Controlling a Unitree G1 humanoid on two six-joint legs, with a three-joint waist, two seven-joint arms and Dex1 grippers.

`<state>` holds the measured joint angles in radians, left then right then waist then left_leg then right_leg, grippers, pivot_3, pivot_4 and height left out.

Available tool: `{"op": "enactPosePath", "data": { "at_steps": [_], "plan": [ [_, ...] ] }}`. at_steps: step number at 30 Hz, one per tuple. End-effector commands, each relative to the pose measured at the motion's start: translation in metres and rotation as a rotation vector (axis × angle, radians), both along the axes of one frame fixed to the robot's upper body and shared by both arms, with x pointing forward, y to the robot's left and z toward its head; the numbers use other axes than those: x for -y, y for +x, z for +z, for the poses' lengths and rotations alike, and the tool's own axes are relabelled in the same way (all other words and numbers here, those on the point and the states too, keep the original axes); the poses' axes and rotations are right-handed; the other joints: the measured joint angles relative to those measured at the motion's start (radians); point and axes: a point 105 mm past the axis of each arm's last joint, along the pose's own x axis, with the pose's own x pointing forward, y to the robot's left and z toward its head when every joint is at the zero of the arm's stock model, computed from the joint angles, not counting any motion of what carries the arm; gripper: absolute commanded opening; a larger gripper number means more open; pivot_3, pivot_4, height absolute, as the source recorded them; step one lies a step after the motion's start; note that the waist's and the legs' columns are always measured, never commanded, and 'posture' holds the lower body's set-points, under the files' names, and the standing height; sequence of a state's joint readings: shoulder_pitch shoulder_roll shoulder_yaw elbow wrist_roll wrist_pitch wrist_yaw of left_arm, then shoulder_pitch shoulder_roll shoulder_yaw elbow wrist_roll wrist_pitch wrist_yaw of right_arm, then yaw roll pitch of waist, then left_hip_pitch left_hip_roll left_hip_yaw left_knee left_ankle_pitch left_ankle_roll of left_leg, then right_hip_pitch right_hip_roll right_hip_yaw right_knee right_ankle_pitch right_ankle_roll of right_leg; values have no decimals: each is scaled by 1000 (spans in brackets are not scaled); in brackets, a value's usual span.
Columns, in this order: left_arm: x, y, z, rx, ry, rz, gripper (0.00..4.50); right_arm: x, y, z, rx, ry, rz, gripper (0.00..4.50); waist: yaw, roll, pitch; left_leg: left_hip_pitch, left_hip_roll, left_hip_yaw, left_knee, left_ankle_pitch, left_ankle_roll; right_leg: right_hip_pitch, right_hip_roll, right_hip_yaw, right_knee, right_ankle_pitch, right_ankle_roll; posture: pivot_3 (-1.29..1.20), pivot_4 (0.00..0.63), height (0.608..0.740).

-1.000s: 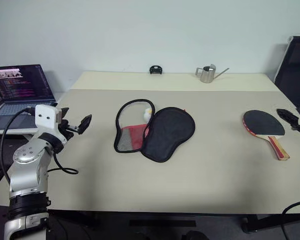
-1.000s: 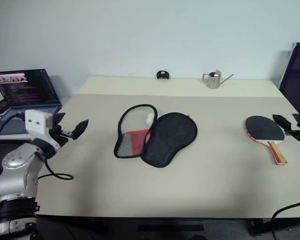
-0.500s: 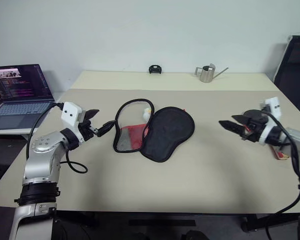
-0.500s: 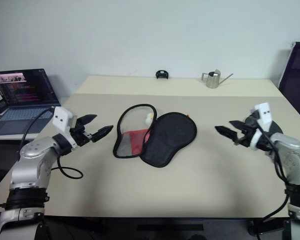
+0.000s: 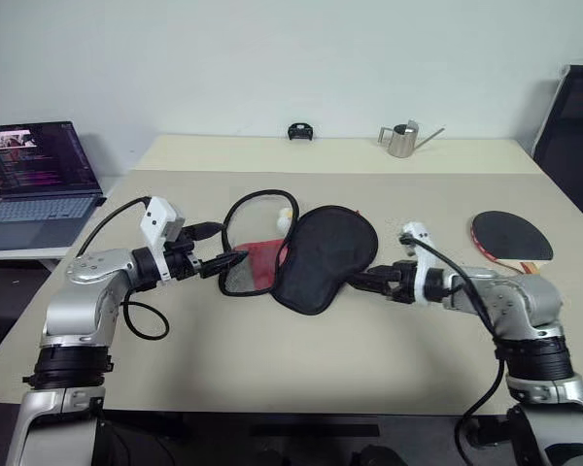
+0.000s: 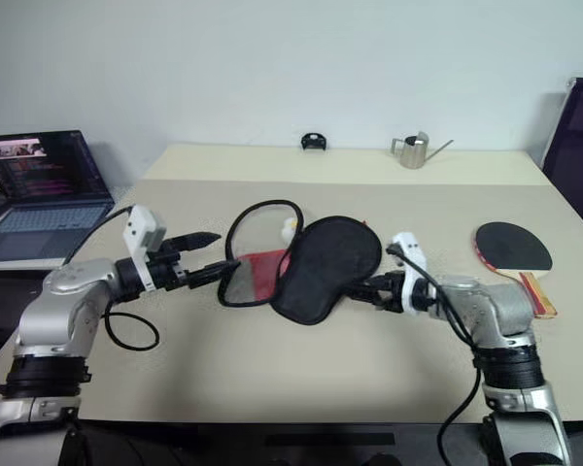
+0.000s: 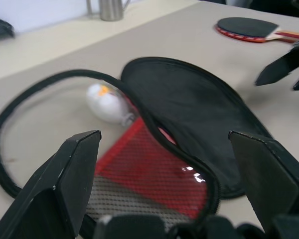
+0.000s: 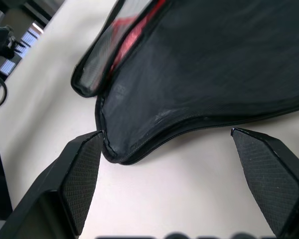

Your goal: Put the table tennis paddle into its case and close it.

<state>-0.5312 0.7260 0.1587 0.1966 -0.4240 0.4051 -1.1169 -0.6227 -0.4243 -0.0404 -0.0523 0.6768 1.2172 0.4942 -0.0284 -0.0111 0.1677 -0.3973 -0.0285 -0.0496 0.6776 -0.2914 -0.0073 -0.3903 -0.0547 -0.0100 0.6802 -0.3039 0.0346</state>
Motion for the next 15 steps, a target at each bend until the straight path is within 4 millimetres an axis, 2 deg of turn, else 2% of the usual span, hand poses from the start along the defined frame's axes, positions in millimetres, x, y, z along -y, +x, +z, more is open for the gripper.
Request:
{"op": "enactPosePath", "data": {
  "at_steps": [1, 8, 15],
  "plan": [
    [7, -14, 17, 5, -1, -124, 4500, -9, 3, -2, 1, -19, -5, 4466, -1, 0, 0, 0, 0, 0, 0, 0, 0, 0, 0, 0, 0, 0, 0, 0, 150, 740],
    [14, -25, 22, -20, 6, -227, 4500, -24, 4, -15, -38, -39, -7, 4466, -2, 0, 0, 0, 0, 0, 0, 0, 0, 0, 1, 0, 1, 0, 0, 0, 150, 740],
    [14, -23, 22, -14, 19, -230, 4500, -51, 13, -10, -44, 39, -8, 4466, -4, 0, 0, 1, 1, -1, 0, 0, 0, 0, 2, 0, 1, 0, 0, 0, 150, 740]
  ]
}}
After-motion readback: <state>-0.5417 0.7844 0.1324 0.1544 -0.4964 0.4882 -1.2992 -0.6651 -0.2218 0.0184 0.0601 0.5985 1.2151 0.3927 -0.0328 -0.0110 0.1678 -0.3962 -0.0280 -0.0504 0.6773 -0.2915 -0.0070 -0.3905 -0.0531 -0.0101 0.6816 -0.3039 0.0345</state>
